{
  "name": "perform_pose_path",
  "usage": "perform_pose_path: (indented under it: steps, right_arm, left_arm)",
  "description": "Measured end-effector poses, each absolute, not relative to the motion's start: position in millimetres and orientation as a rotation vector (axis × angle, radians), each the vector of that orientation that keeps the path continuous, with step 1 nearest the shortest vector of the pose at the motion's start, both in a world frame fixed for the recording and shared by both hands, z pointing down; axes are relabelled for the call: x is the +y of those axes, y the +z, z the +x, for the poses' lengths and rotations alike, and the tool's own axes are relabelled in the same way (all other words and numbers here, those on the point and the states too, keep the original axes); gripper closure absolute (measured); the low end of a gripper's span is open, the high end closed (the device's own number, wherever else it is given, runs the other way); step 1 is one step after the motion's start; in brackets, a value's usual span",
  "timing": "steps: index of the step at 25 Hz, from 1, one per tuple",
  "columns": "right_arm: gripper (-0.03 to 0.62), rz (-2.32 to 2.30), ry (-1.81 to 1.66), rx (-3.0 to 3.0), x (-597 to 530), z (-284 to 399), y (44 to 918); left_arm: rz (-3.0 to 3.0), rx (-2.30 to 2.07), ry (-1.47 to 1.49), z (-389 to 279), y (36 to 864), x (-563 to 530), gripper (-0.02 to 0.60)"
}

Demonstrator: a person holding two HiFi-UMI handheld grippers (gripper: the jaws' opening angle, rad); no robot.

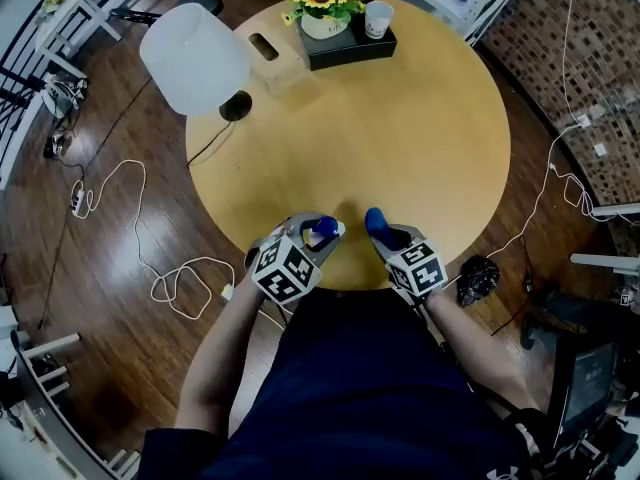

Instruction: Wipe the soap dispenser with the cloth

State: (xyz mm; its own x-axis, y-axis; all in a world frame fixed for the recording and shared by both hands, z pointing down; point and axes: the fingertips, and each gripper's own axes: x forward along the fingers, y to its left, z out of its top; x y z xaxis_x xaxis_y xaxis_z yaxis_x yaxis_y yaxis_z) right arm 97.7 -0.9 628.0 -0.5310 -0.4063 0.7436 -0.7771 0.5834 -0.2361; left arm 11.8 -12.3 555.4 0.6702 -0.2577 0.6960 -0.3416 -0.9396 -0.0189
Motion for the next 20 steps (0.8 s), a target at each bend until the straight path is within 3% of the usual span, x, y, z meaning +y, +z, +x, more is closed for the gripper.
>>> perform_pose_path:
  steps: [3,7,15,20]
  right_arm:
    - [0.494,0.957,0.758,-2.164,-3,102,627]
    - [0.494,0.96,0.791,-2.154,0,105,630]
    - [0.494,0.964,0.946,-2.18,-2,87,629]
    - [0.493,0.93,0.973,-2.184,1,78,632]
  left_arm:
    - [2.894,-0.22,1.448,16,558,7,0.446]
    - [2.862,-0.346,1.564,0,560,-6,0.389]
    - [2.411,-1.069,0.8,-23,551,-26,0.347]
    - [2.303,-1.263,0.722,-9,552,-22,0.344]
